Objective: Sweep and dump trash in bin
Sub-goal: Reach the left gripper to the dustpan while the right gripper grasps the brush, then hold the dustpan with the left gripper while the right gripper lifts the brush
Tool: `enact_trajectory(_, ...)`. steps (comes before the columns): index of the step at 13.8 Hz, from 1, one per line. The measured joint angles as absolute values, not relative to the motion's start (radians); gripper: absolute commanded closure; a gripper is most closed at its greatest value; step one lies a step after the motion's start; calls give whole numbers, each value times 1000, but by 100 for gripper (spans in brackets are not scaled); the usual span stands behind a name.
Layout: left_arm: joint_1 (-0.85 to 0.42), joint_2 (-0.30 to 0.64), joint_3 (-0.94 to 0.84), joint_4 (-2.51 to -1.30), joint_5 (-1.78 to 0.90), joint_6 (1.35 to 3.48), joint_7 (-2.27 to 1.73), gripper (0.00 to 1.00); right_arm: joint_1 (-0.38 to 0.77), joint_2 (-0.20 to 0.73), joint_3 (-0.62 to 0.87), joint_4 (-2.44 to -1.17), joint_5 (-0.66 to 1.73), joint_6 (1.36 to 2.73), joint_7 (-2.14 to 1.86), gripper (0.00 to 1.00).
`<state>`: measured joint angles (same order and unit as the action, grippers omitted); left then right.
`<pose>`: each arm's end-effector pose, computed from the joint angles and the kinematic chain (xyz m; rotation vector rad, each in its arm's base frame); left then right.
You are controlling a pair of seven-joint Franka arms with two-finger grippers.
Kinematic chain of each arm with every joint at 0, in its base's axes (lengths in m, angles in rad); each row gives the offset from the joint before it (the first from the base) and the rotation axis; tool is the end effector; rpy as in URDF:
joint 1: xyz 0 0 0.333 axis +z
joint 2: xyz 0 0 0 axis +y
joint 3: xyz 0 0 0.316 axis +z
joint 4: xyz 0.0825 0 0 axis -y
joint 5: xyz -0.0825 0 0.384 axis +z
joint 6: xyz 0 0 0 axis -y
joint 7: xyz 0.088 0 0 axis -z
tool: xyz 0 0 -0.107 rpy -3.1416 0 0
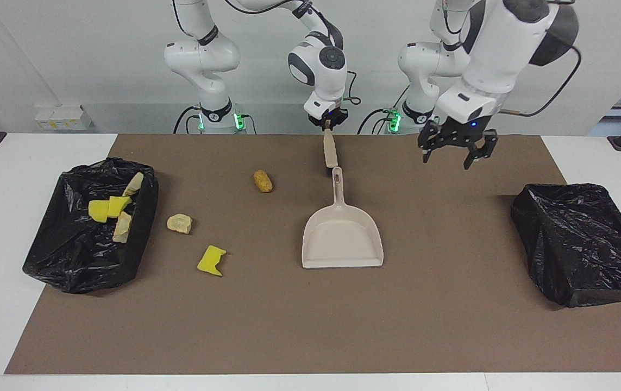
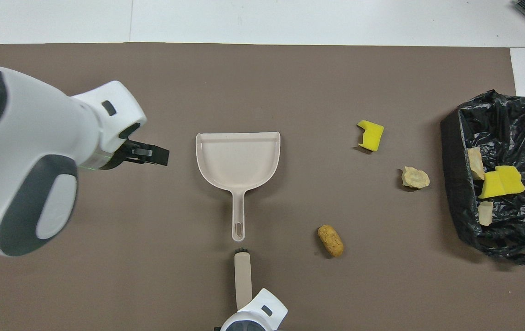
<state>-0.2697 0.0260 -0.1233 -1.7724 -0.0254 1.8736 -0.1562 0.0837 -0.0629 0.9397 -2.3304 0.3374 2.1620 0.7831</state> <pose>0.5345 -0.2229 0.5405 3.0724 -0.3549 0.1006 0.2427 0.4236 0.3432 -3.0813 -0.0448 0.3825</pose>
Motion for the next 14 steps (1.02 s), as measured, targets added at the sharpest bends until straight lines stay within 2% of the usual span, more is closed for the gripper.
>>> enact_trajectory(2, -330, 52, -124, -1831, -25, 1935, -222, 0, 82, -112, 875, -2310, 337, 2069, 773, 100)
enact_trajectory(6, -457, 138, -125, -1918, -25, 2100, -395, 0, 77, -280, 683, -2312, 348, 1845, 605, 100)
enact_trajectory(8, -500, 164, -126, -1982, -25, 2179, -430, 0, 72, -335, 575, -2322, 350, 1779, 506, 100)
enact_trajectory(11, -520, 181, -125, -2029, -25, 2254, -486, 0, 69, -352, 390, -2331, 291, 1746, 345, 100)
enact_trajectory(14, -546, 187, -125, -2033, -25, 2263, -518, 0, 58, -327, 233, -2329, 122, 1747, 161, 100)
